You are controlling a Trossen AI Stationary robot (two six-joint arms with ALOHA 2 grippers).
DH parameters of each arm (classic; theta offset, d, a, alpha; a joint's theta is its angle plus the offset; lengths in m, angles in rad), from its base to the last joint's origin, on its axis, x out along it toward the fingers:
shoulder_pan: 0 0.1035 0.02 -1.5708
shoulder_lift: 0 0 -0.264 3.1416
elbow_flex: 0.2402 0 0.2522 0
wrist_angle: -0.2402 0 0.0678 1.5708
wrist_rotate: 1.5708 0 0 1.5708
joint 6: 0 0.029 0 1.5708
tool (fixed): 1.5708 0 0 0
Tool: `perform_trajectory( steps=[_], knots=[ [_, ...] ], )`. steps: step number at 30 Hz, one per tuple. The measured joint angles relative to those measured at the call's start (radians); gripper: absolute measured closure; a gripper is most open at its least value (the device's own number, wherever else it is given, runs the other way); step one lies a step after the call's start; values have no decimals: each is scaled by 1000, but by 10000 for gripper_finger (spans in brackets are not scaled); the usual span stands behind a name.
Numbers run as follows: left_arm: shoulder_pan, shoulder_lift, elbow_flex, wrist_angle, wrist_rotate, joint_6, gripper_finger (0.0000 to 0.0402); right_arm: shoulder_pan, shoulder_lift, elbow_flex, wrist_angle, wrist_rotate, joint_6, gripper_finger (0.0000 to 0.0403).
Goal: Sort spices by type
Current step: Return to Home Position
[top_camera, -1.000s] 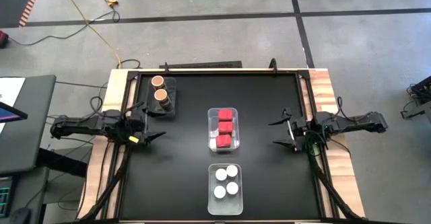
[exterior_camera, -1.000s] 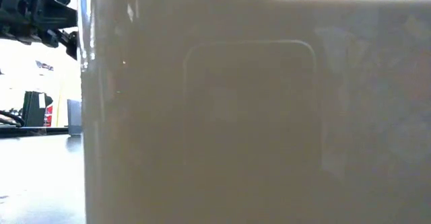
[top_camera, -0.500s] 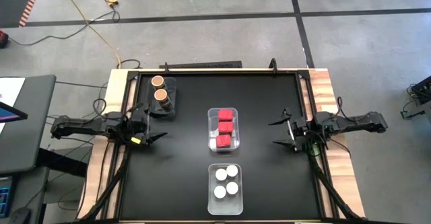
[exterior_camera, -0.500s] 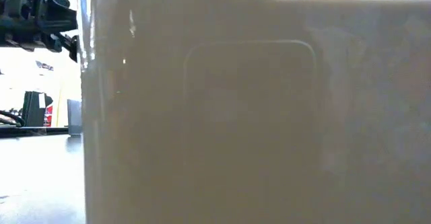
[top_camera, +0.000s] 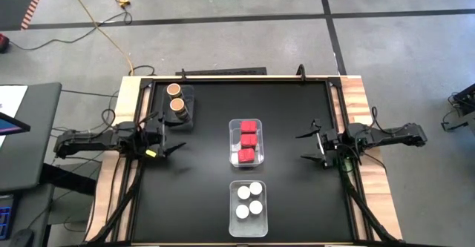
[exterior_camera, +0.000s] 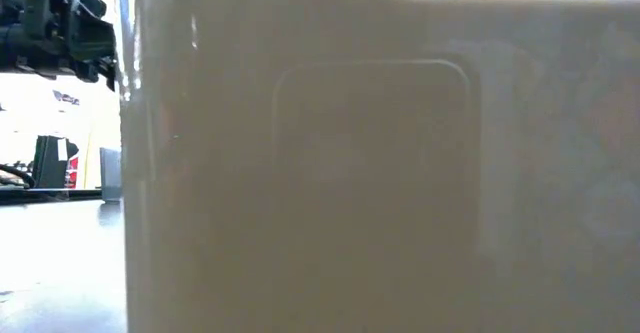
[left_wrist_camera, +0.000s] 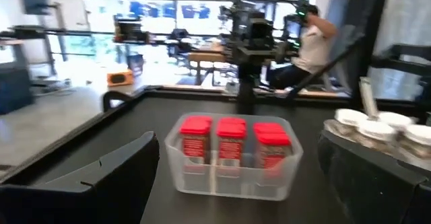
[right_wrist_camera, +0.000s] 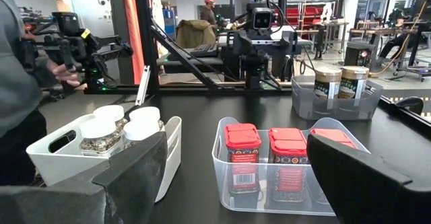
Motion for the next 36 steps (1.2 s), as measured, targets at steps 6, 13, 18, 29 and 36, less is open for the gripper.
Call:
perform_trajectory(
  steps=[6,13,18,29,36],
  knots=[
    [0,1,-1,-17,87,0,19,0,0,0,0,0,0,19],
    [0,1,-2,-22,109,24,19,0,0,0,0,0,0,19],
    [0,1,-2,-22,109,24,19,0,0,0,0,0,0,19],
    [0,1,-2,-23,109,24,19,0,0,0,0,0,0,19],
    [0,1,-2,-24,110,24,19,0,0,0,0,0,1,19]
  ],
)
